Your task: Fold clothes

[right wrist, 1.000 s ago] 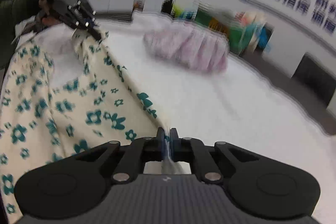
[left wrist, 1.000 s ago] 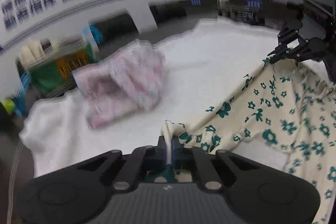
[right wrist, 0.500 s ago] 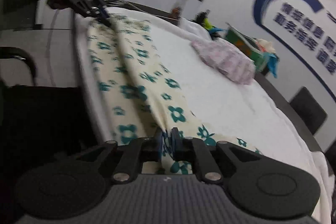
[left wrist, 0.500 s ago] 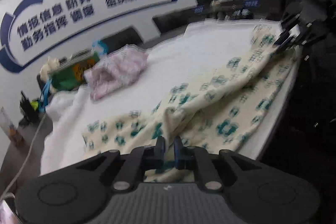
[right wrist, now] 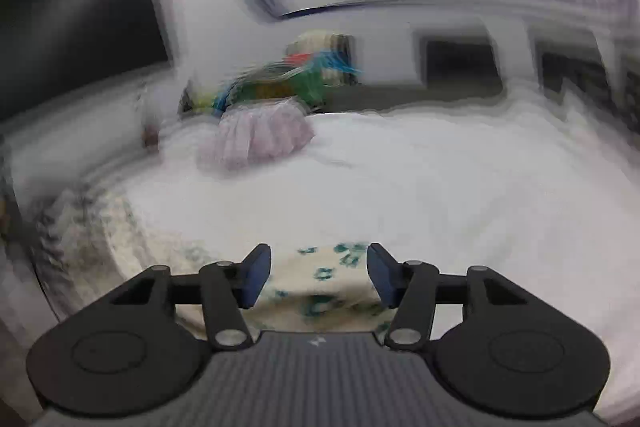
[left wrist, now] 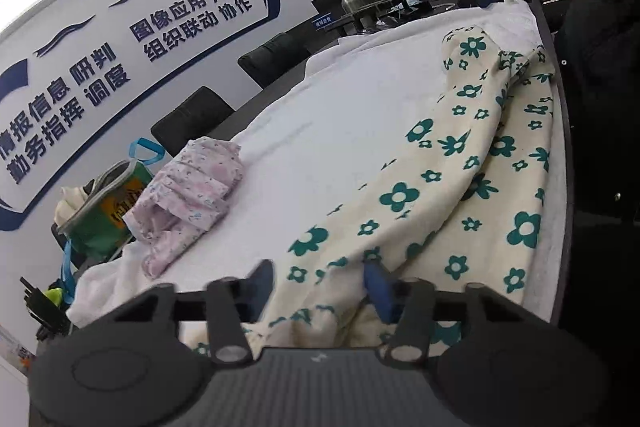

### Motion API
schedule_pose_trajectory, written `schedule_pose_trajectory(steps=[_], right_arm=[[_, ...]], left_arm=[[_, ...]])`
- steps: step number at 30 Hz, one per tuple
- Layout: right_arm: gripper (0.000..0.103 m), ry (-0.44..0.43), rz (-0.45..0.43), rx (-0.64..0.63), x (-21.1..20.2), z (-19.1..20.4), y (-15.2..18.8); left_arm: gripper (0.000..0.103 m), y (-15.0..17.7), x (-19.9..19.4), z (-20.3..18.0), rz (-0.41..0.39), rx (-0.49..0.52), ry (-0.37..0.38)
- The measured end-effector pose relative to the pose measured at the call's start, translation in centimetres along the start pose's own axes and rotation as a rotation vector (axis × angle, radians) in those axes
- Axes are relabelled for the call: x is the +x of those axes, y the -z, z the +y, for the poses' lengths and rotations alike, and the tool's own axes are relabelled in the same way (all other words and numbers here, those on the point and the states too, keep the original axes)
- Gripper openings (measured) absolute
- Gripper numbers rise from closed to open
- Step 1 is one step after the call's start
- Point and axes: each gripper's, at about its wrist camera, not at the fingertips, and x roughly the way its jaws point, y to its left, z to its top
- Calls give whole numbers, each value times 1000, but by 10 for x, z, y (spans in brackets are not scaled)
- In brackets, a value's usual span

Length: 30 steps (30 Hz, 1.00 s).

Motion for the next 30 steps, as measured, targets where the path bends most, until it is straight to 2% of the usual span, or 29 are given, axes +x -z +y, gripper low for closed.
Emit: schedule_pose_trajectory(steps=[2,5,7,8,9,11,12,14,15,20,22,24,26,28,29,30], right_arm=[[54,-27,23,185,1,-11,8],[54,-42,89,375,27,-26,20],[50,-32,126,467,53,-35,24],[23,-12,116,487,64,-38,26],[5,7,96,493,73,-40,28],[5,-43,-10,528,76,-46,29],[5,-83,-73,525,73,-49,30],[4,-164,-202,488,62,-52,32],[4,-179,-232,472,60,-54,35],[6,-42,-166,410,66,-61,64],[14,8,-127,387,59,-60,67],[31,34,-134,387,38,-61,65],[35,44,-129,419,16,-61,63],[39,-1,-98,494,6,-65,63],[49,-33,-78,542,7,-67,65],[51,-67,-57,593,13,-69,66]], left_arm=[[14,1,1,-2,6,-13,-7],[12,-1,1,-7,7,-21,-28],[10,-2,1,-10,7,-26,-42],[4,-3,-1,-11,-3,-39,-62],[2,-4,-2,-10,-13,-54,-91],[1,-5,-4,-16,-20,-58,-168],[1,-5,-5,-20,-19,-51,-203],[1,-3,-3,-33,-19,-25,-216],[1,-1,-3,-40,-19,-12,-220],[2,10,6,-59,14,60,-226],[3,13,6,-62,13,76,-234],[4,15,6,-60,7,64,-233],[4,16,6,-59,3,46,-232],[4,17,7,-59,-1,40,-235],[3,17,8,-59,-2,38,-237],[3,17,8,-60,-3,37,-240]])
